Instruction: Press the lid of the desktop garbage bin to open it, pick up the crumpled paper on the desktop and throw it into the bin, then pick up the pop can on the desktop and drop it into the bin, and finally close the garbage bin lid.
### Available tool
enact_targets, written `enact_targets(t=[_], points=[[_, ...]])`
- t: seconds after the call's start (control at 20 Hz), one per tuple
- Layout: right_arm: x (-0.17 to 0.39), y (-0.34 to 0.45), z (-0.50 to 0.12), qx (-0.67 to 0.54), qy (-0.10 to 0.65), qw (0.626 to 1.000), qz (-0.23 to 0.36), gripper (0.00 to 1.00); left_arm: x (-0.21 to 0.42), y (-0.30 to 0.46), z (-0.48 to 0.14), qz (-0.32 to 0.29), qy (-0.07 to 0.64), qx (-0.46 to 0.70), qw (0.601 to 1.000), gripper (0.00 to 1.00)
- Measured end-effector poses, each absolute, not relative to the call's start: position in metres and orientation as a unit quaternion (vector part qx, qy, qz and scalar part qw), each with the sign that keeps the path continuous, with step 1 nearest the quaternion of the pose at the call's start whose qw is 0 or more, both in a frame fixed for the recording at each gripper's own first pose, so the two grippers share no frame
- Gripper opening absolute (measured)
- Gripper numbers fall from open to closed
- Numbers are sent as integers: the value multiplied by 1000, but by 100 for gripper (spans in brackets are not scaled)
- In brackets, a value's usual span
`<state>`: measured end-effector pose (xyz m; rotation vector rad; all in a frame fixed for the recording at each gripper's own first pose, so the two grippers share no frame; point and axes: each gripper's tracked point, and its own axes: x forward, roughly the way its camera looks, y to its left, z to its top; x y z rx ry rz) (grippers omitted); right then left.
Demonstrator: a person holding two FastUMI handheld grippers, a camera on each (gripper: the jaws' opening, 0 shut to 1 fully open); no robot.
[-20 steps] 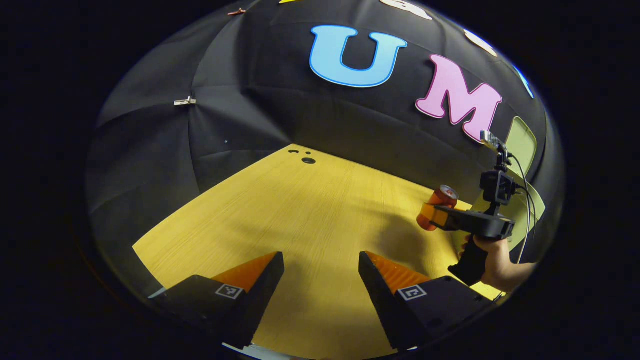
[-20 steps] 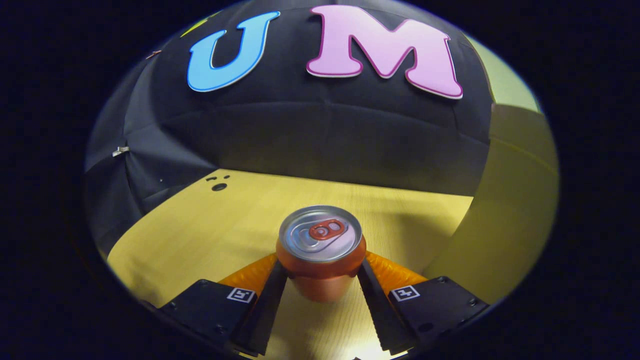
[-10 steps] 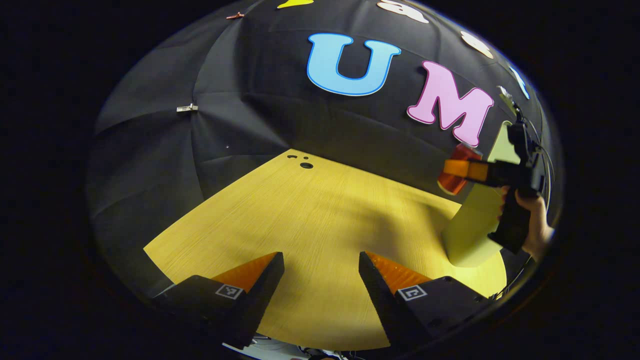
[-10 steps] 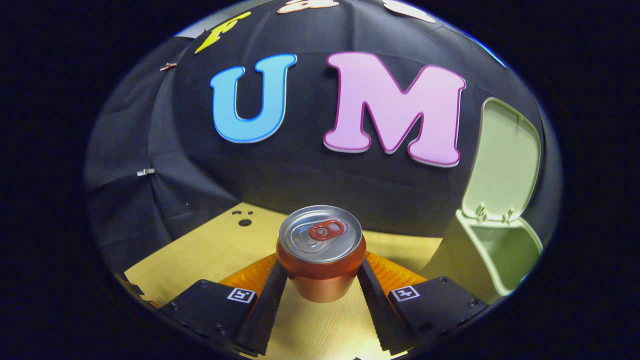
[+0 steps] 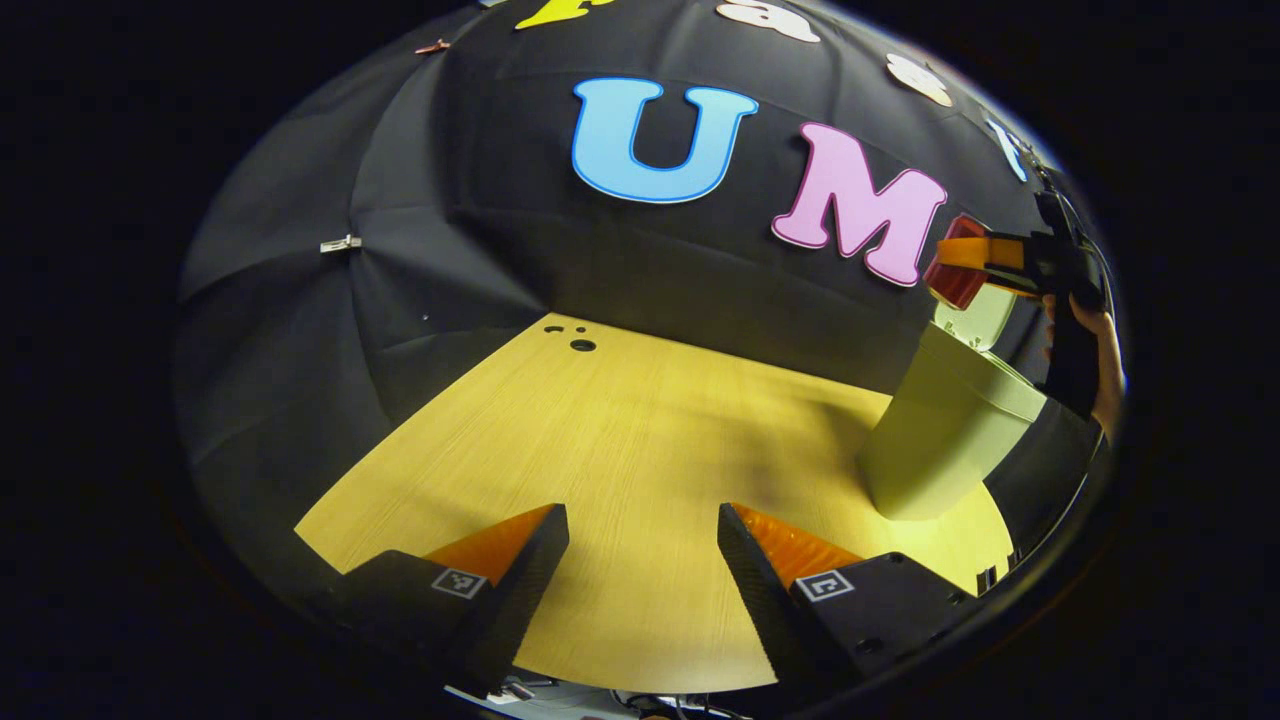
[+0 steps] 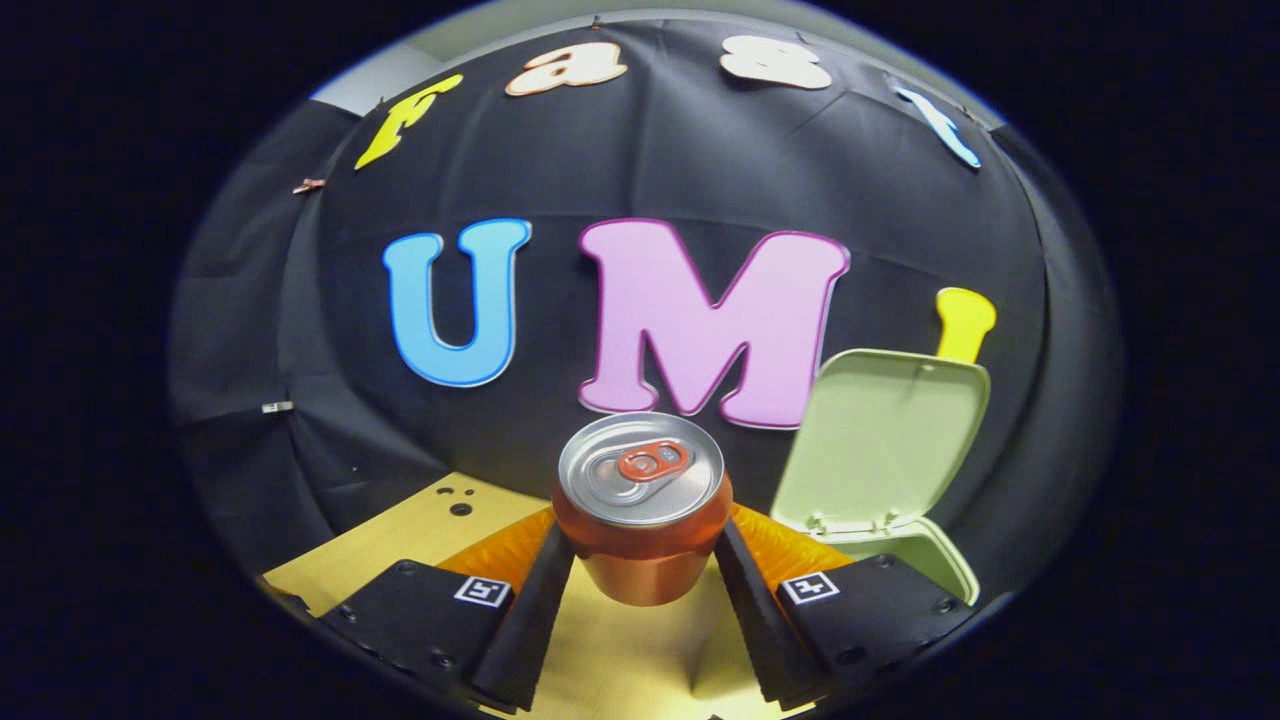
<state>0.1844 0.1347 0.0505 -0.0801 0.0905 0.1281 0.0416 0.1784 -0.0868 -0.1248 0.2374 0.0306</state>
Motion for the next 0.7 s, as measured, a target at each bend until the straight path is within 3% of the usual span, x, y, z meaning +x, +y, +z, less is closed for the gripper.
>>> enact_targets(t=[0.35,0.7], points=[[170,43,61,-27,44,999,-17,82,53,149,-80,-17,125,-40,991,96],[179,-12,37,-24,68,996,-45,82,73,123,-81,-22,137,-28,990,96]])
